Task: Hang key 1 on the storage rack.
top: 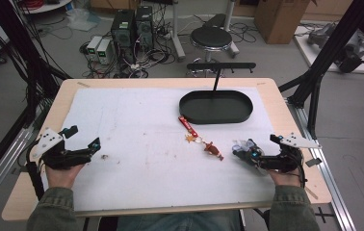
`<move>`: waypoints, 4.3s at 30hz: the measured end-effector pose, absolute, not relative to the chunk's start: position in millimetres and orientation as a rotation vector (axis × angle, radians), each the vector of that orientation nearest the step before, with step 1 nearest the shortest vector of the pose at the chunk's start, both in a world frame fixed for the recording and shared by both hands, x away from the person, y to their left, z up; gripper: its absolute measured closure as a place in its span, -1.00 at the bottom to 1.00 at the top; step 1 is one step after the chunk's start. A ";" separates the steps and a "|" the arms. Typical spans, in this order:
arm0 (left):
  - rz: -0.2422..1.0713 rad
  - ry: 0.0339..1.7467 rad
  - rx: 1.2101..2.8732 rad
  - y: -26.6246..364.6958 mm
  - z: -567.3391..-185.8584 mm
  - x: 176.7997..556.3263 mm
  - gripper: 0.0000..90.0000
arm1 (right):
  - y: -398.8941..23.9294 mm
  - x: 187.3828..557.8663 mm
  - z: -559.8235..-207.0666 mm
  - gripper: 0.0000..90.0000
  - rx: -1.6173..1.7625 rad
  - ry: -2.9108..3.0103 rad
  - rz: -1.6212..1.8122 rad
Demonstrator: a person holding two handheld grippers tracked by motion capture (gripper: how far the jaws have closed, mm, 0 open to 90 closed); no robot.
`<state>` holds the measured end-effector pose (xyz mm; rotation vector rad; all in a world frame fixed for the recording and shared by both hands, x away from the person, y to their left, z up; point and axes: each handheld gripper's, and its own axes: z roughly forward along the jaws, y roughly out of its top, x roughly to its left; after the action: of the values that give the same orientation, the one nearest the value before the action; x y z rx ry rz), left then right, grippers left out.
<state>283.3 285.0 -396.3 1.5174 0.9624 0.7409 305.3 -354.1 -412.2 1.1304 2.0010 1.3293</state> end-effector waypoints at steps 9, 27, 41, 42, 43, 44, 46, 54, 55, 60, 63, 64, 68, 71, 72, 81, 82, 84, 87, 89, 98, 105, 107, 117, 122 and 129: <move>0.724 0.961 1.529 284.1 -397.6 285.7 -0.88 | -354.7 304.7 -412.6 -0.98 1.123 2.008 1.319; 0.720 0.975 1.542 284.8 -399.1 282.7 -0.88 | -329.6 317.1 -401.1 -0.98 1.117 2.131 1.214; 0.740 0.984 1.511 290.1 -397.4 280.6 -0.88 | -270.1 348.7 -357.9 -0.98 0.995 2.233 1.131; 0.740 0.984 1.511 290.1 -397.4 280.6 -0.88 | -270.1 348.7 -357.9 -0.98 0.995 2.233 1.131; 0.741 0.983 1.508 290.9 -397.3 280.5 -0.88 | -261.9 351.8 -357.7 -0.98 0.988 2.242 1.128; 0.739 0.987 1.503 291.1 -397.3 280.3 -0.88 | -258.4 353.5 -358.0 -0.98 0.984 2.251 1.123; 0.744 0.987 1.498 292.0 -397.2 280.2 -0.88 | -252.0 356.1 -359.1 -0.98 0.984 2.265 1.108; 0.755 0.993 1.484 293.2 -397.3 280.7 -0.88 | -229.8 365.9 -367.2 -0.98 0.980 2.349 1.059; 0.755 0.993 1.484 293.2 -397.3 280.7 -0.88 | -227.4 367.0 -368.0 -0.98 0.982 2.362 1.051; 0.768 0.994 1.473 294.1 -396.6 280.2 -0.88 | -212.3 372.6 -370.7 -0.98 0.972 2.417 1.020; 0.766 0.997 1.475 294.7 -396.7 280.2 -0.88 | -195.8 377.1 -374.3 -0.98 0.948 2.448 1.018; 0.766 0.997 1.475 294.7 -396.7 280.2 -0.88 | -195.8 377.1 -374.3 -0.98 0.948 2.448 1.018; 0.764 0.997 1.475 294.6 -396.9 280.4 -0.88 | -180.0 381.9 -381.2 -0.98 0.940 2.498 0.994; 0.763 0.996 1.476 294.7 -397.0 280.7 -0.88 | -169.7 385.0 -387.3 -0.98 0.935 2.527 0.977; 0.763 0.997 1.477 294.6 -397.0 280.8 -0.88 | -165.4 387.1 -390.3 -0.98 0.937 2.535 0.959; 0.759 0.997 1.476 294.4 -397.4 281.3 -0.88 | -143.5 405.5 -404.3 -0.97 0.985 2.593 0.976; 0.755 0.996 1.481 294.4 -397.5 281.6 -0.88 | -141.1 406.9 -405.9 -0.97 0.988 2.602 0.968; 0.755 0.998 1.484 294.4 -397.5 281.7 -0.88 | -136.2 410.0 -409.0 -0.96 0.986 2.609 0.941; 0.746 0.996 1.486 293.9 -397.8 282.0 -0.88 | -132.4 412.8 -411.3 -0.89 0.990 2.618 0.911; 0.747 0.994 1.483 293.3 -397.8 282.1 -0.88 | -129.5 416.0 -413.6 -0.89 0.993 2.615 0.901; 0.738 0.997 1.488 293.0 -398.3 283.3 -0.88 | -126.5 430.4 -427.4 -0.85 1.135 2.580 0.839; 0.739 0.995 1.489 292.3 -398.3 283.5 -0.88 | -123.6 432.7 -433.9 -0.63 1.186 2.575 0.812; 0.740 0.994 1.490 292.1 -398.3 283.6 -0.88 | -123.7 435.3 -433.4 -0.62 1.209 2.561 0.835; 0.739 0.996 1.495 291.7 -398.6 284.3 -0.88 | -107.6 448.4 -432.3 -0.45 1.202 2.562 0.751; 0.732 0.994 1.503 290.8 -398.9 284.8 -0.88 | -110.0 448.6 -430.9 -0.22 1.242 2.527 0.752; 0.732 0.994 1.508 290.2 -399.4 285.4 -0.88 | -108.8 444.1 -427.5 0.51 1.294 2.484 0.740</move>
<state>285.4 290.2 -399.4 1.5078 0.9942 0.7323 444.1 -108.8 -427.5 1.2943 2.4840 0.7401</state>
